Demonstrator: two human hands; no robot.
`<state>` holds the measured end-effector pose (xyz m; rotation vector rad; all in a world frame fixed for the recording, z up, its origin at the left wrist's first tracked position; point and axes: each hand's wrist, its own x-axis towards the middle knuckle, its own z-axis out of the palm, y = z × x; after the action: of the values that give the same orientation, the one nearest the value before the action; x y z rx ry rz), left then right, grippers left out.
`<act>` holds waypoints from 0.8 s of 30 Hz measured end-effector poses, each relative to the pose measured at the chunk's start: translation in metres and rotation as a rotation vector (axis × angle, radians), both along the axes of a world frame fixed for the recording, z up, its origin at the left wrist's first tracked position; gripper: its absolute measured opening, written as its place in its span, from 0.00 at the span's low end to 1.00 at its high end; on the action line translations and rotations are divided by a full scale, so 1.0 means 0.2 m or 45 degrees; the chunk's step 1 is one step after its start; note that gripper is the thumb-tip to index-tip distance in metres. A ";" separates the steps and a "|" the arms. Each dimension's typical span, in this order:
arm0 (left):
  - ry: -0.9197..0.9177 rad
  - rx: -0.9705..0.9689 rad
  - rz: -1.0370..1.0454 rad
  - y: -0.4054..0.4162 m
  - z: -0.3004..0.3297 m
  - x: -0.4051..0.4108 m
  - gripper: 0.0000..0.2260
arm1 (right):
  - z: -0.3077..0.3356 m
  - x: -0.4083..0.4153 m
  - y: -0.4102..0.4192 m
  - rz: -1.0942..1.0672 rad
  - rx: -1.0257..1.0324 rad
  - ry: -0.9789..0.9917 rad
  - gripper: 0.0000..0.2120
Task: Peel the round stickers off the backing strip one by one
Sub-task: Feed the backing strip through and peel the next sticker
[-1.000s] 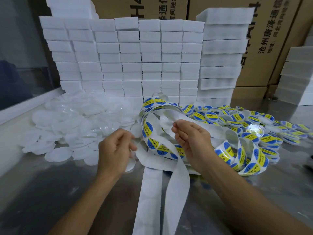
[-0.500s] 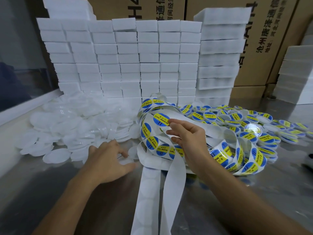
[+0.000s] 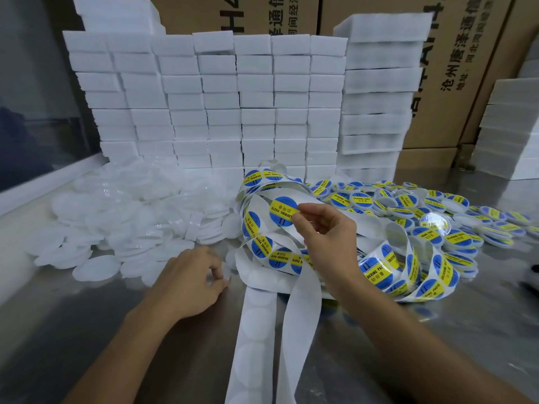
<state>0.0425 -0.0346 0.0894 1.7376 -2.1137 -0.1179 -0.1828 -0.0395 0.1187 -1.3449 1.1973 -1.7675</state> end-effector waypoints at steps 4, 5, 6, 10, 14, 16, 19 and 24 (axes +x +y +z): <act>-0.070 -0.021 0.015 0.00 0.00 -0.02 0.08 | 0.00 0.00 -0.01 -0.016 0.006 0.017 0.05; -0.067 -0.041 0.029 0.00 0.00 -0.02 0.08 | 0.00 0.00 -0.01 -0.008 0.009 0.015 0.05; -0.041 -0.074 0.048 0.00 0.00 -0.02 0.08 | 0.00 0.00 -0.01 0.002 0.014 0.011 0.04; 0.188 -0.190 0.118 0.00 0.01 -0.01 0.08 | 0.00 0.00 0.00 -0.001 0.022 0.052 0.02; 0.497 -0.299 0.185 -0.01 0.01 -0.03 0.07 | 0.00 0.01 0.01 -0.029 0.002 0.092 0.03; 0.775 -0.327 0.268 -0.02 0.02 -0.05 0.09 | 0.00 0.01 0.01 -0.010 0.020 0.105 0.02; 1.218 -0.265 0.410 -0.03 0.04 -0.06 0.11 | 0.00 0.01 0.01 0.020 0.020 0.116 0.05; 1.633 -0.065 0.502 -0.04 0.05 -0.03 0.13 | 0.00 0.02 0.01 0.033 0.017 0.183 0.04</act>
<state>0.0358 -0.0425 0.0989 1.3631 -0.8266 -0.7972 -0.1798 -0.0368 0.1183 -1.4935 1.2598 -1.6654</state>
